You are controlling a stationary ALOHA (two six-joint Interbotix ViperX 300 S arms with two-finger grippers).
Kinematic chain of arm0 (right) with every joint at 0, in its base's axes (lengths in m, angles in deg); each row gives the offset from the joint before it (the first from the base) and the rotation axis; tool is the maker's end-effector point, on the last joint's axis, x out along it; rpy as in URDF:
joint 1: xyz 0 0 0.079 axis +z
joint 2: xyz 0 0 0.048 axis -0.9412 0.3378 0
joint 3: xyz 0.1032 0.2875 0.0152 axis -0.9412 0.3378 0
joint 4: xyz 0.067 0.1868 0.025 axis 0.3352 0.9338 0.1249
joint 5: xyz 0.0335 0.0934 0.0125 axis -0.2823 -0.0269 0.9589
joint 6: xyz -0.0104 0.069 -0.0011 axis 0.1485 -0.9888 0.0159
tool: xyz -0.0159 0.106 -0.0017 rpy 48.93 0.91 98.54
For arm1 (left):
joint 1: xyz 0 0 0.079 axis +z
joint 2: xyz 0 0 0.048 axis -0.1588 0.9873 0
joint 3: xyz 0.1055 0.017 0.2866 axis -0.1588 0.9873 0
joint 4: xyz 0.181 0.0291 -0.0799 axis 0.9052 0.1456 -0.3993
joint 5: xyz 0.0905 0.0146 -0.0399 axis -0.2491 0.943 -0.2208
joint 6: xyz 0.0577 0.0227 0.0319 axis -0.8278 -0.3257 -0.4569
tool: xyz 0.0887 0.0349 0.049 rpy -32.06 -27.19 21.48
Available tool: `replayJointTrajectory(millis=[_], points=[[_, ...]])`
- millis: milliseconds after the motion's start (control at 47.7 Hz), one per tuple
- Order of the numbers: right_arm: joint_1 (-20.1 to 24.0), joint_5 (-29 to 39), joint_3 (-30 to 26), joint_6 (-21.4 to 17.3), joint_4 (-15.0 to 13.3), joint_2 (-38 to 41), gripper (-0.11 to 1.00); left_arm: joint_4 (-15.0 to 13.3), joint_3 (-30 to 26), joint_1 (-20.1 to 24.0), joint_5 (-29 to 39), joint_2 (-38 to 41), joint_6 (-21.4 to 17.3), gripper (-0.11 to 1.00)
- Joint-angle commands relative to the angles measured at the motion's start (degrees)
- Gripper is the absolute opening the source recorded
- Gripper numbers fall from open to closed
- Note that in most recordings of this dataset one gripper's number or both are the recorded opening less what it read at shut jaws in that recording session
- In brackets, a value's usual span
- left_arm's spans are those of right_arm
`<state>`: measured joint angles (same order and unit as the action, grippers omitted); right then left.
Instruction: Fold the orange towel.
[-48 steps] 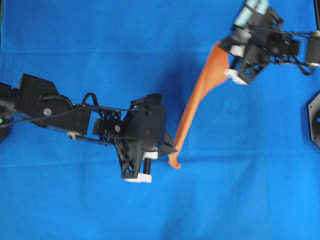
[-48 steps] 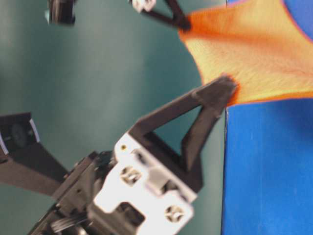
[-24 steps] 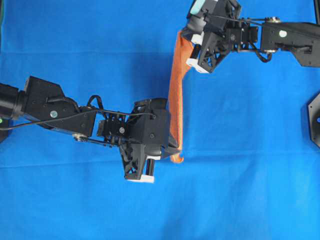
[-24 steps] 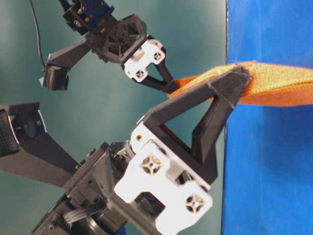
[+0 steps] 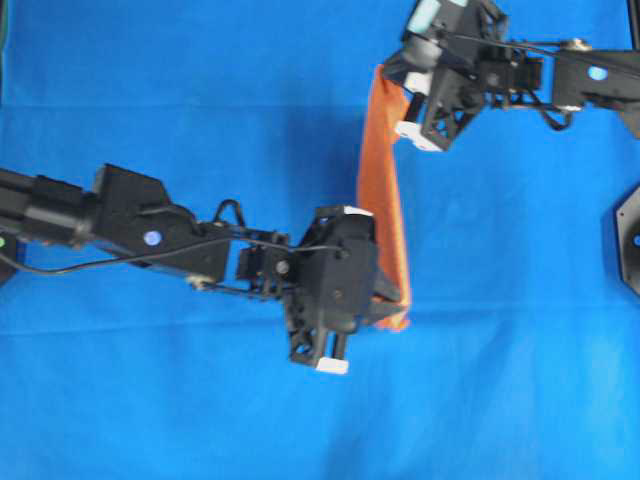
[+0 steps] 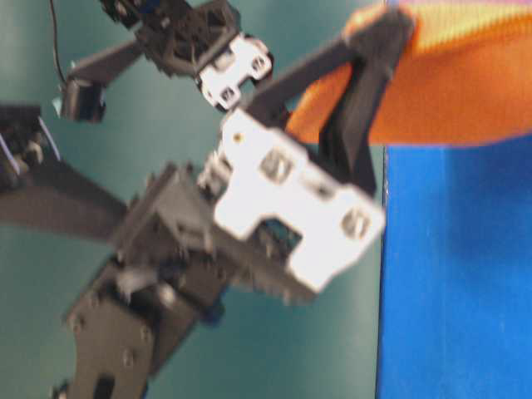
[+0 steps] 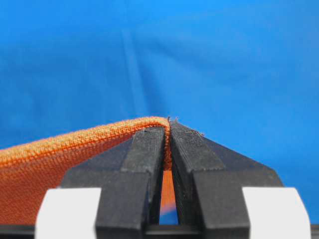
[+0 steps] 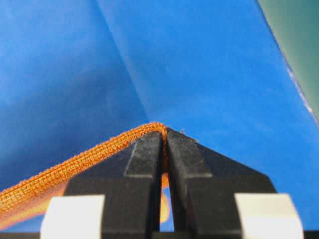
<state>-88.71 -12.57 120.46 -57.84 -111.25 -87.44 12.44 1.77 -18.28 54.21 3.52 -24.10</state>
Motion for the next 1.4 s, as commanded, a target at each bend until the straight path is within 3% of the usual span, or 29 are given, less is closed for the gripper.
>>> replayJointTrajectory(millis=[0,147,314,545,796,1069,1383], points=[[-1.23,0.18,1.23,-0.18,-0.26,-3.87,0.02,0.0,-4.92,-0.7,-0.7,1.14,-1.76,0.01],[-1.32,0.97,4.22,-0.35,-0.26,-6.94,0.02,-0.09,-9.58,-0.62,-0.62,4.57,-2.72,0.01],[-1.32,0.53,4.13,-0.18,-0.18,-6.15,0.02,0.0,-8.96,-0.62,0.35,4.66,-1.76,0.01],[-1.32,-3.52,-0.7,0.09,-0.26,1.85,0.02,-0.18,-1.58,-1.23,1.67,1.58,0.44,0.01],[-1.32,-5.8,-7.29,2.46,-0.26,10.9,0.02,-0.18,8.61,-2.2,1.32,-2.72,5.45,0.01],[-1.32,-9.76,-7.56,2.9,-0.26,13.1,0.02,-0.18,16.61,-2.2,-2.99,-5.89,7.91,0.01],[-1.32,-13.45,-5.89,3.87,-0.26,14.41,0.02,-0.18,18.46,-1.58,-6.59,-4.66,7.91,0.01]])
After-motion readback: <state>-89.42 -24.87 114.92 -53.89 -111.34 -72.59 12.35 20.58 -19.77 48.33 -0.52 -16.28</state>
